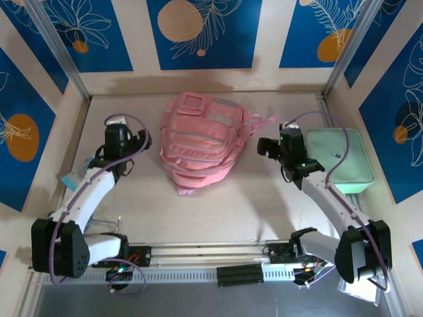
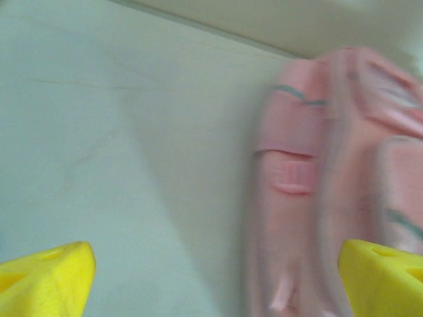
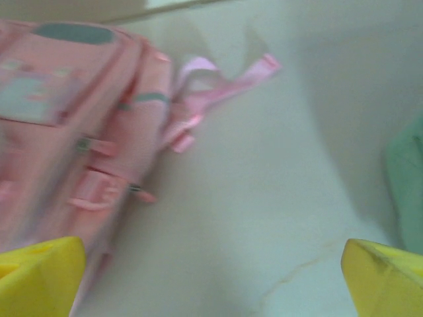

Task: Pack the student bag
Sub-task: Reset both arms

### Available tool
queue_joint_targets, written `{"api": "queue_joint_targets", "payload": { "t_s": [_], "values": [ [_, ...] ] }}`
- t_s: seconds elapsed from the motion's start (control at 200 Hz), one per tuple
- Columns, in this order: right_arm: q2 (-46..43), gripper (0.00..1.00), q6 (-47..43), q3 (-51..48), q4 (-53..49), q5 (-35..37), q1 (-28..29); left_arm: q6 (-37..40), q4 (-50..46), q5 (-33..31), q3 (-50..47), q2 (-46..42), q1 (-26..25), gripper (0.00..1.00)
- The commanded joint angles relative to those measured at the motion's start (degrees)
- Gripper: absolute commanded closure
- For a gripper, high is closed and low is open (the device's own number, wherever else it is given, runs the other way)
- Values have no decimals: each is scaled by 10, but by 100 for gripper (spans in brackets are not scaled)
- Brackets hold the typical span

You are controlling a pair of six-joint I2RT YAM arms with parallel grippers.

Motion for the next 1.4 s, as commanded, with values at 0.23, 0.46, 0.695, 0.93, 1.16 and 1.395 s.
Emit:
{"api": "queue_joint_targets", "payload": {
  "t_s": [0.23,0.46,0.695,0.93,1.16,1.395],
  "values": [
    [47,1,-139,-145,248,70,-4,149,257,-202,-167,15,19,0],
    [80,1,-170,-185,363,-46,-54,213,411,-69,-229,82,50,0],
    [98,1,-161,-195,434,-174,-121,226,523,69,-257,104,67,0],
    [141,1,-156,-172,465,-260,-144,216,629,71,-281,160,67,0],
    [227,1,-164,-206,610,-271,-138,214,648,56,-284,176,66,0],
    [229,1,-144,-186,574,-301,-159,231,693,82,-286,218,60,0]
  ]
}}
